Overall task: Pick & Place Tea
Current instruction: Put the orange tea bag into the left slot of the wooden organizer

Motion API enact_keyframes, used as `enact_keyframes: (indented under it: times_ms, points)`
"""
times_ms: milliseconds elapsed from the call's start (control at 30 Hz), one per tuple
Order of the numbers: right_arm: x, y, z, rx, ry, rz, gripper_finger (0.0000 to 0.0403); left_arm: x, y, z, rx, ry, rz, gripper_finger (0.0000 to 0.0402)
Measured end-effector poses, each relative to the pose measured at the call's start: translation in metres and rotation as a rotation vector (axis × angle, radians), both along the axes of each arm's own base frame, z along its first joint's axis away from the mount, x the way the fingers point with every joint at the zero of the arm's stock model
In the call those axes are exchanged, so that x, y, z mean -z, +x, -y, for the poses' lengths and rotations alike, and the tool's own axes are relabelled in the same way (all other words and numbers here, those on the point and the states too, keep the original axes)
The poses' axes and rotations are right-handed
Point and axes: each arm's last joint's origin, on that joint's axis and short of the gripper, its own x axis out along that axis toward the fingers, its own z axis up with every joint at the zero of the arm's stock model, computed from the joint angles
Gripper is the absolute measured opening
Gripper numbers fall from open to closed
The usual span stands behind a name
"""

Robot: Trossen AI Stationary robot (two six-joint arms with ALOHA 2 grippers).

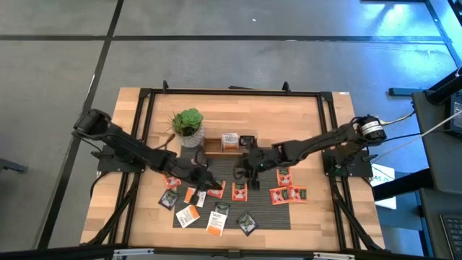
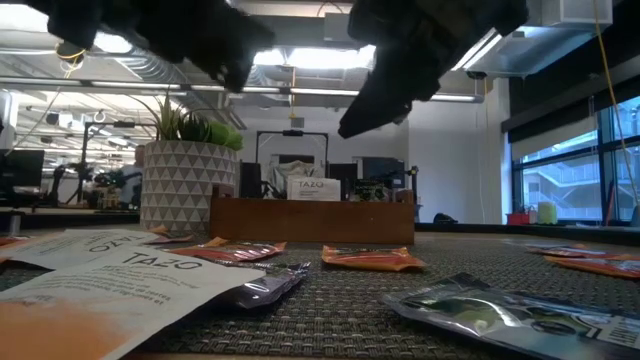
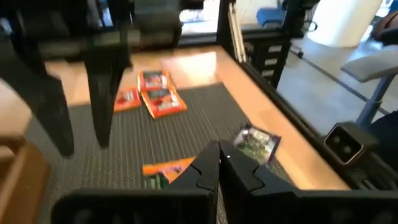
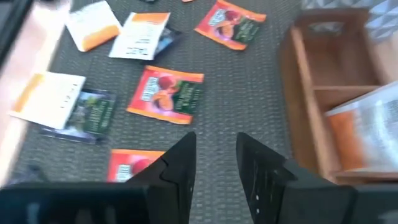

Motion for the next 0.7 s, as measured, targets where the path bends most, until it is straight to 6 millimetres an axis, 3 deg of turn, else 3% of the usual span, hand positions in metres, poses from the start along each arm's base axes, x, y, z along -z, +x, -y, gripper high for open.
enact_keyframes:
  times_ms: [333, 700]
  points:
    - [0.009, -0.006, -0.012, 0.092, 0.126, -0.053, 0.0121, 0.039, 0.038, 0.014, -0.006, -0.024, -0.076, 0.0002]
    - [0.045, -0.028, -0.008, 0.288, 0.295, -0.166, 0.0189, 0.074, 0.070, 0.026, -0.005, -0.034, -0.169, 0.0002]
